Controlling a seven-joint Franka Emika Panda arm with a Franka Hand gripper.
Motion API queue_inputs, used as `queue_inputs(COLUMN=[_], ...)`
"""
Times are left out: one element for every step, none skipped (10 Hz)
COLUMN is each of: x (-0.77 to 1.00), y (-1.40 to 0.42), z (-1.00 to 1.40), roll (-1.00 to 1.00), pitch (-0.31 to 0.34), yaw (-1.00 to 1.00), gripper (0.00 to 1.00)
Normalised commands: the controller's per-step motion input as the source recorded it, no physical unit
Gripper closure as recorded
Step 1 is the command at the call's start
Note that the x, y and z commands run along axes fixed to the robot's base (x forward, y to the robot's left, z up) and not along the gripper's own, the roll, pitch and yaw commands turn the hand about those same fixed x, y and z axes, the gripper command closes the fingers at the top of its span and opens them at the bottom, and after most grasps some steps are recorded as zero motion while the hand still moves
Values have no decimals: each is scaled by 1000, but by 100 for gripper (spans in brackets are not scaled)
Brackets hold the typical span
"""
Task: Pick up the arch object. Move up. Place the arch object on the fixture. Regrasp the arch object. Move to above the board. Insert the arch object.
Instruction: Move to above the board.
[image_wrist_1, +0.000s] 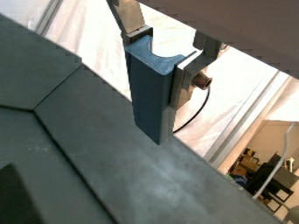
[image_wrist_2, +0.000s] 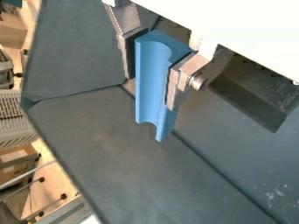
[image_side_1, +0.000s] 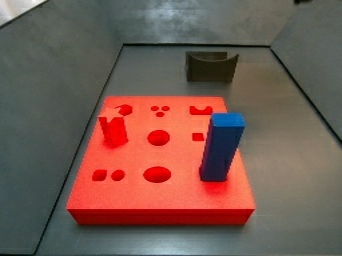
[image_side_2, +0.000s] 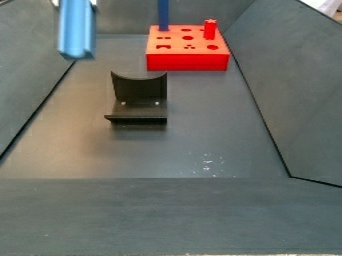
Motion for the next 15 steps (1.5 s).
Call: queue_inputs(x=[187, 172, 163, 154, 119, 86, 56, 31, 25, -620, -628, -645, -664, -667, -679], y=[154, 135, 116, 104, 67, 39, 17, 2, -5, -1000, -1000, -1000, -1000, -1000, -1000], z=[1000, 1000, 1000, 1000, 919, 749, 591, 438, 232, 17, 21, 24, 12, 15, 14], roll=[-46, -51, -56, -56, -52, -58, -60, -60, -60, -1000, -1000, -1000, -1000, -1000, -1000], pitch=[118, 97, 84, 81, 68, 60, 53, 49, 46, -18, -29, -43, -62, -63, -64], yaw=[130, 136, 133, 127, 117, 108, 100, 92, 78, -76, -81, -83, -91, -94, -102], gripper=[100, 100, 100, 100, 100, 100, 100, 100, 100, 100, 100, 100, 100, 100, 100])
